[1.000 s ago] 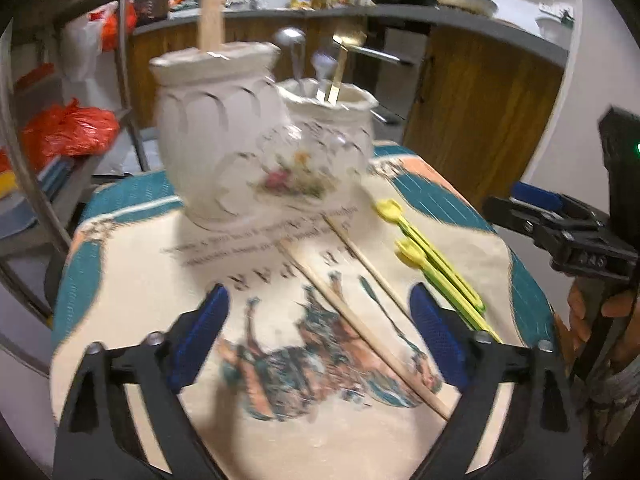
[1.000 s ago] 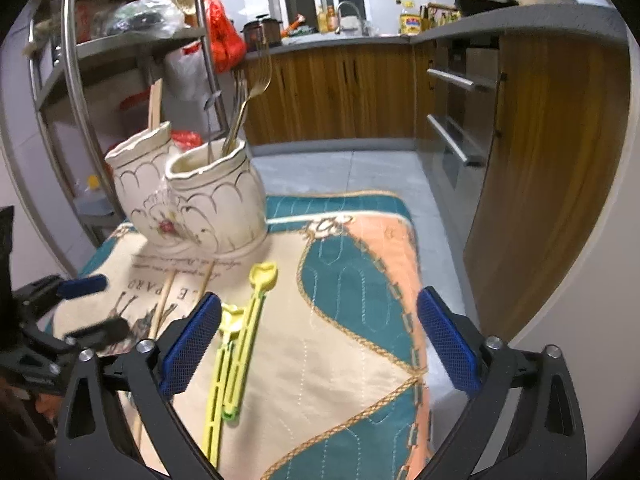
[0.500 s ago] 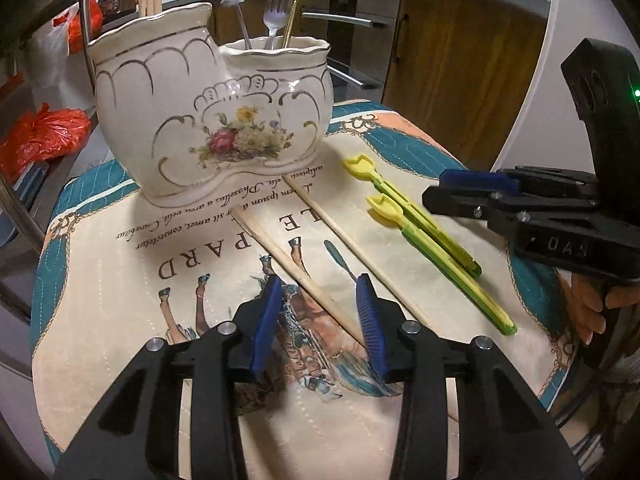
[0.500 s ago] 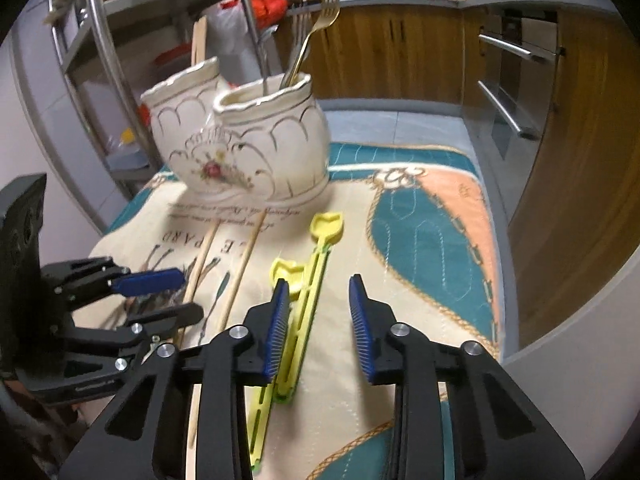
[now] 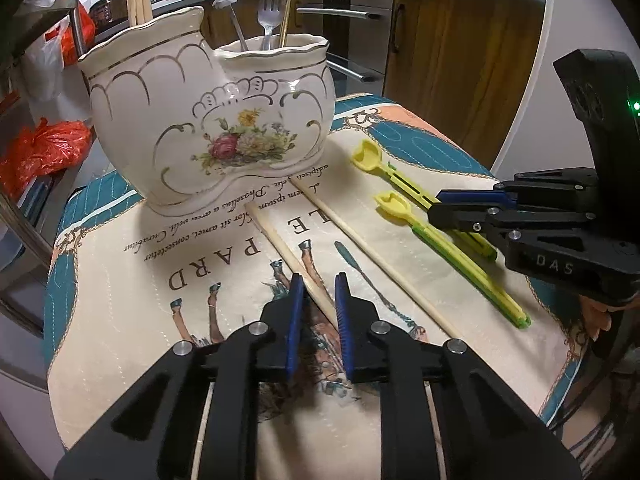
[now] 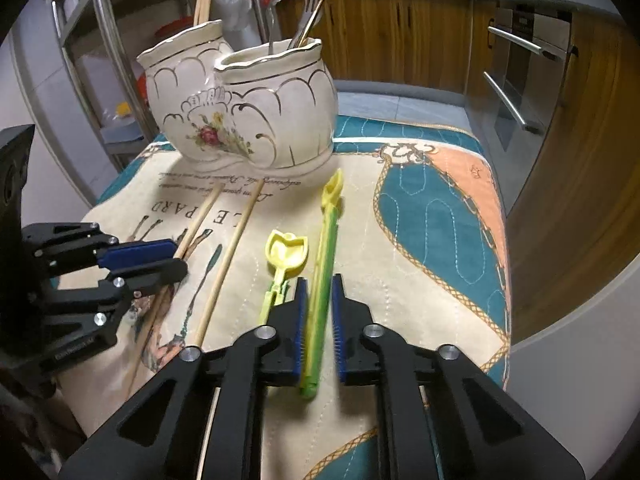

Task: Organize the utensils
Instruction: 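Grasp a yellow long-handled spoon with the right tool while the left tool grasps a chopstick, then lift the yellow spoon with the right tool while the left tool lifts the chopstick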

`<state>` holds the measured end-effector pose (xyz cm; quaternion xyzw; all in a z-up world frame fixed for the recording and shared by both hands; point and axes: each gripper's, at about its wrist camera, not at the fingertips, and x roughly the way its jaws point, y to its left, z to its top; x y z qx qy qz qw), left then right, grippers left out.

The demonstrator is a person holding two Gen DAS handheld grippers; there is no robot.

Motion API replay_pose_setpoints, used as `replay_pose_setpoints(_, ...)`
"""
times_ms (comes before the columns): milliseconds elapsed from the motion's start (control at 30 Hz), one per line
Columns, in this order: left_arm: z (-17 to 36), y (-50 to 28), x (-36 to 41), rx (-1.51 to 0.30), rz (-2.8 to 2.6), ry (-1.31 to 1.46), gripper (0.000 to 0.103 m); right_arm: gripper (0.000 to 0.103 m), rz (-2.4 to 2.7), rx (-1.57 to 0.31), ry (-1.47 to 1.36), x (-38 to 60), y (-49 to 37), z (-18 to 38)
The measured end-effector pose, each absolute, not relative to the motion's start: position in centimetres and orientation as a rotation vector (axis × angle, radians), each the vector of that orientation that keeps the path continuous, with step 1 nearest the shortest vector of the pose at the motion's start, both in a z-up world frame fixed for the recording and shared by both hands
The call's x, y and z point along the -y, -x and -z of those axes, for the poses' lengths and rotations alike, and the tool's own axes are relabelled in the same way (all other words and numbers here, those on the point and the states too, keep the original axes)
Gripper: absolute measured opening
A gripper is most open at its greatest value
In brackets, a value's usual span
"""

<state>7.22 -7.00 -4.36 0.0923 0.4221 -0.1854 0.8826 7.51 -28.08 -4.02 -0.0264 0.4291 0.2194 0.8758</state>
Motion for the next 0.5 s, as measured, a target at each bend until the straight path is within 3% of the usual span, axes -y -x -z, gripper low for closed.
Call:
replay_pose_setpoints(67, 4.1, -7.3, 6.6, -0.882, 0.386, -0.2, 0.006, 0.01, -0.461, -0.895, 0.059, 28.1, -7.4, 3.9)
replay_pose_setpoints(500, 3.1, -6.4, 4.4, -0.93, 0.452, -0.321, 0.006, 0.01, -0.428, -0.904, 0.097, 29.9, -7.0, 3.4)
